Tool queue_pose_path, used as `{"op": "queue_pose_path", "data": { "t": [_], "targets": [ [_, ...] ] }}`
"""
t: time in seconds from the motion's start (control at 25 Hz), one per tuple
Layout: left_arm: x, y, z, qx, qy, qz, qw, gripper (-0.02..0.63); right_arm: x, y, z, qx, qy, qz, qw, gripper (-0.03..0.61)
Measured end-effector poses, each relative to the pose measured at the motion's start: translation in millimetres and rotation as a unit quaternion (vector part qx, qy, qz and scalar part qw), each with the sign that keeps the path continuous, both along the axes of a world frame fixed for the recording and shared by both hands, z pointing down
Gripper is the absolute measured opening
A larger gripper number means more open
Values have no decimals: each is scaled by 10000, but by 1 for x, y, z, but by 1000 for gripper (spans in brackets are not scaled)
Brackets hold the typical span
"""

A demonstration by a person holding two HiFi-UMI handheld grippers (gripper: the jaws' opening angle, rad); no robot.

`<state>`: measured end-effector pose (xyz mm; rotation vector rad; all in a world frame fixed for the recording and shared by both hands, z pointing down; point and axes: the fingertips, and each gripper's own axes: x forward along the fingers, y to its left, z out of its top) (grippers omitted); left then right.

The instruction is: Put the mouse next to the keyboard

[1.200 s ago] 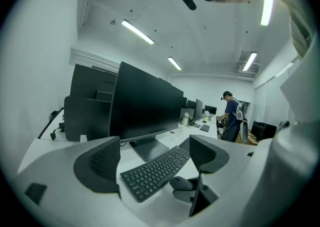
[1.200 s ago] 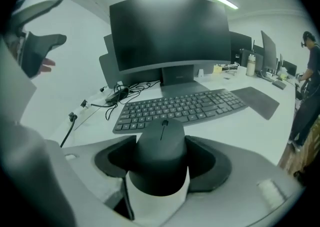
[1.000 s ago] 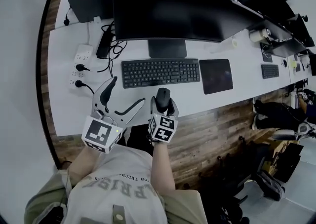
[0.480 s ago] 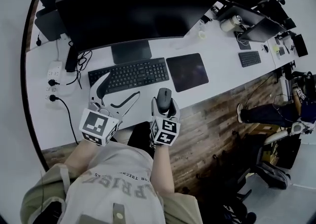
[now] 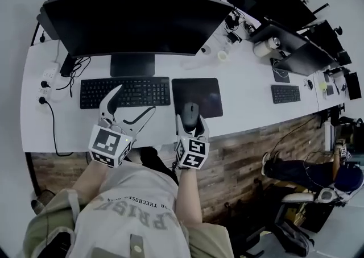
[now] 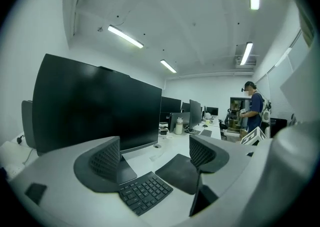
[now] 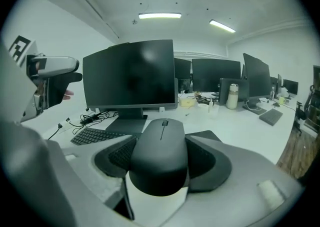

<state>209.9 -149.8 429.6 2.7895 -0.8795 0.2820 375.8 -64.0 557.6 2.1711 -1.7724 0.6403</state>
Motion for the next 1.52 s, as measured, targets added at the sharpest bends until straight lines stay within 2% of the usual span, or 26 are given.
{"op": "queue_pose_path", "data": {
  "t": [0.32, 0.6, 1.0, 1.52],
  "targets": [
    [45, 10, -6, 154, -159, -658, 9976, 414, 62, -24, 20, -277, -87, -744, 9968, 308],
    [55, 3, 1, 134, -312, -1309, 9908, 416, 78, -68, 75, -812, -132, -1295, 9882, 309],
    [61, -15, 7, 108, -304, -1694, 9850, 416, 85, -114, 134, -1450, -114, -1477, 9783, 310],
    [58, -32, 15, 54, -263, -1844, 9825, 414, 83, -128, 159, -1677, -214, -1499, 9741, 311]
  ]
}}
